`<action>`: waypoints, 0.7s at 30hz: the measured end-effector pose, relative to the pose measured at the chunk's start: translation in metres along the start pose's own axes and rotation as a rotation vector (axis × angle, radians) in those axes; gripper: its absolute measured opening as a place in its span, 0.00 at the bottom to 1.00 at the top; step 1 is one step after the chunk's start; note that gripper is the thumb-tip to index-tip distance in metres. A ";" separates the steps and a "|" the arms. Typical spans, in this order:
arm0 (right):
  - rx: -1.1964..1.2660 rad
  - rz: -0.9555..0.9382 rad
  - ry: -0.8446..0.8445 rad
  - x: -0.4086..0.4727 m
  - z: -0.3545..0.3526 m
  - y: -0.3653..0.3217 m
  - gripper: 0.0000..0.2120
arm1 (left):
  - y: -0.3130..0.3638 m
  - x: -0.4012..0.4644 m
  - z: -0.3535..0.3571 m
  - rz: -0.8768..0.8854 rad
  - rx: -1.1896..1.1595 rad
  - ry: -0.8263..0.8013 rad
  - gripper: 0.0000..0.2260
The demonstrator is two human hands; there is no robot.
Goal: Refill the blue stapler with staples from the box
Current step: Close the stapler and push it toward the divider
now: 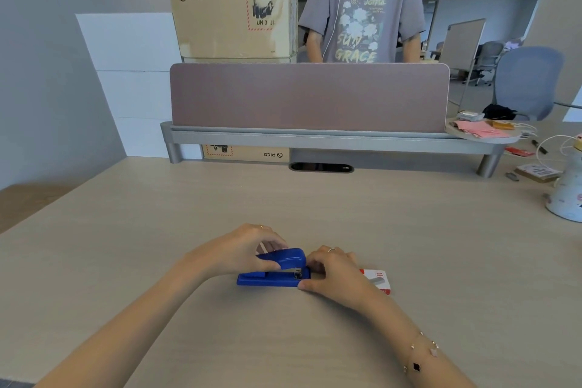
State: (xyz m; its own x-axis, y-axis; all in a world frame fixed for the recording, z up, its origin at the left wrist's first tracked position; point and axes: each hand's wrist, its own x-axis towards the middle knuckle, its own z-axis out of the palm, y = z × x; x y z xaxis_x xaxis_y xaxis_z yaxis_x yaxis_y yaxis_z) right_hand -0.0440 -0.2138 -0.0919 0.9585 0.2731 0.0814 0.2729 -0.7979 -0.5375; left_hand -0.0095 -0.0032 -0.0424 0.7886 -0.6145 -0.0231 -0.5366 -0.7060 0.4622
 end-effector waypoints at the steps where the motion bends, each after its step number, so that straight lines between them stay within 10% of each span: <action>1: -0.002 0.001 0.006 0.000 -0.001 0.000 0.15 | -0.002 -0.001 0.000 -0.008 -0.004 0.007 0.17; 21: 0.064 -0.134 0.174 0.004 -0.009 -0.014 0.10 | -0.020 -0.008 0.000 -0.022 0.015 0.015 0.13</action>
State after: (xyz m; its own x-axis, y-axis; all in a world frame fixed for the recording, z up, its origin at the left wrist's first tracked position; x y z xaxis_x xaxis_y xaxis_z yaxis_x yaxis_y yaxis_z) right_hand -0.0434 -0.2069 -0.0767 0.9150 0.2735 0.2965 0.3988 -0.7235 -0.5635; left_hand -0.0054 0.0155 -0.0516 0.8044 -0.5937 -0.0195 -0.5238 -0.7244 0.4482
